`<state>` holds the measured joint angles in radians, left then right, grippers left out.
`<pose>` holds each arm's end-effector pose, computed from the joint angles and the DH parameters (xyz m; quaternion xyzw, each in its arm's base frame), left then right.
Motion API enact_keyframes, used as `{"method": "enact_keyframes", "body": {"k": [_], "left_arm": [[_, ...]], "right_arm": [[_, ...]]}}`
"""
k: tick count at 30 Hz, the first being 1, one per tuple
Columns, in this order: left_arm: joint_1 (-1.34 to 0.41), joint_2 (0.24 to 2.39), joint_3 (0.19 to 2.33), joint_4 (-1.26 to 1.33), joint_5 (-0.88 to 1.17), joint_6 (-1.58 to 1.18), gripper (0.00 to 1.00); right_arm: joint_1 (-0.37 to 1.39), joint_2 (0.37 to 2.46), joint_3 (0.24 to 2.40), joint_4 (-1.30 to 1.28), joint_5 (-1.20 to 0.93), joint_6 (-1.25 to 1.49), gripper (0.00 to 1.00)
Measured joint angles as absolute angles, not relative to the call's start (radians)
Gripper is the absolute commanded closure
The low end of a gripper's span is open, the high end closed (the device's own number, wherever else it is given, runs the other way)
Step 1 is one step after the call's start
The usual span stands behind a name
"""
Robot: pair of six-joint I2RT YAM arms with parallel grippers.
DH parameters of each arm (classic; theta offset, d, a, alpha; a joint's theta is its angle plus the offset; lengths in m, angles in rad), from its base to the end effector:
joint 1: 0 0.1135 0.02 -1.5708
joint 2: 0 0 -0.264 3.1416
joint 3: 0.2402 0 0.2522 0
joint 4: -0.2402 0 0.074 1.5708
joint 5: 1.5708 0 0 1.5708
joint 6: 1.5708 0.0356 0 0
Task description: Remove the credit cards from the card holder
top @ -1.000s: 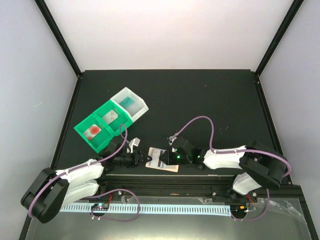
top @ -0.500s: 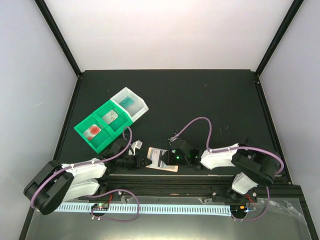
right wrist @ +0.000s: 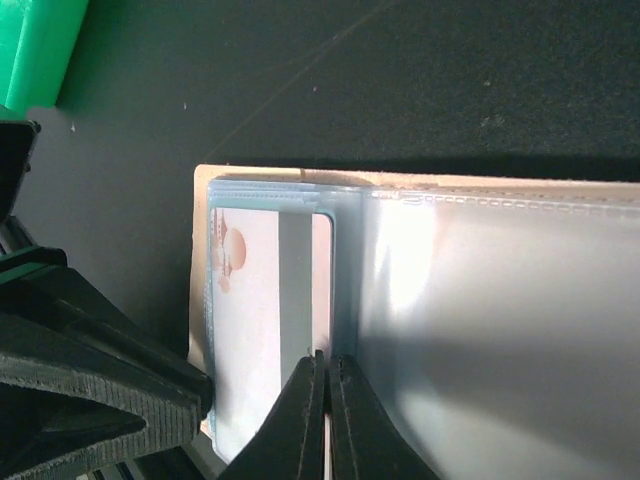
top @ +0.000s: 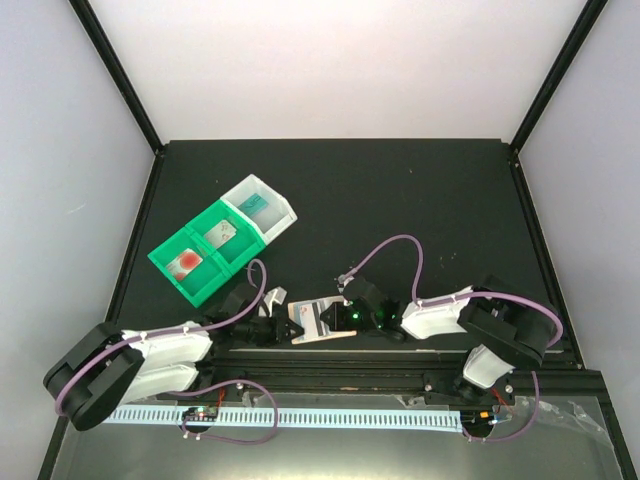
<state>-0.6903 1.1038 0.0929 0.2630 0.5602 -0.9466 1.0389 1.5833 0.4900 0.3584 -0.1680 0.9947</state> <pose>0.1101 -0.1155 0.1027 -0.0029 0.8877 -0.4538 0.0777 0.1319 0.2358 0.1143 -0.0542 0.9097 0.3843 0.1476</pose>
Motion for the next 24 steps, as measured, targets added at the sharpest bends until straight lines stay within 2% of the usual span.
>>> {"method": "enact_keyframes", "body": {"k": [13, 24], "left_arm": [[-0.691, 1.024, 0.096, 0.158, 0.429, -0.918, 0.91], [-0.692, 0.981, 0.099, 0.111, 0.378, -0.902, 0.91]], "right_arm": [[1.018, 1.559, 0.423, 0.422, -0.204, 0.986, 0.96], [0.989, 1.559, 0.331, 0.578, -0.299, 1.006, 0.99]]}}
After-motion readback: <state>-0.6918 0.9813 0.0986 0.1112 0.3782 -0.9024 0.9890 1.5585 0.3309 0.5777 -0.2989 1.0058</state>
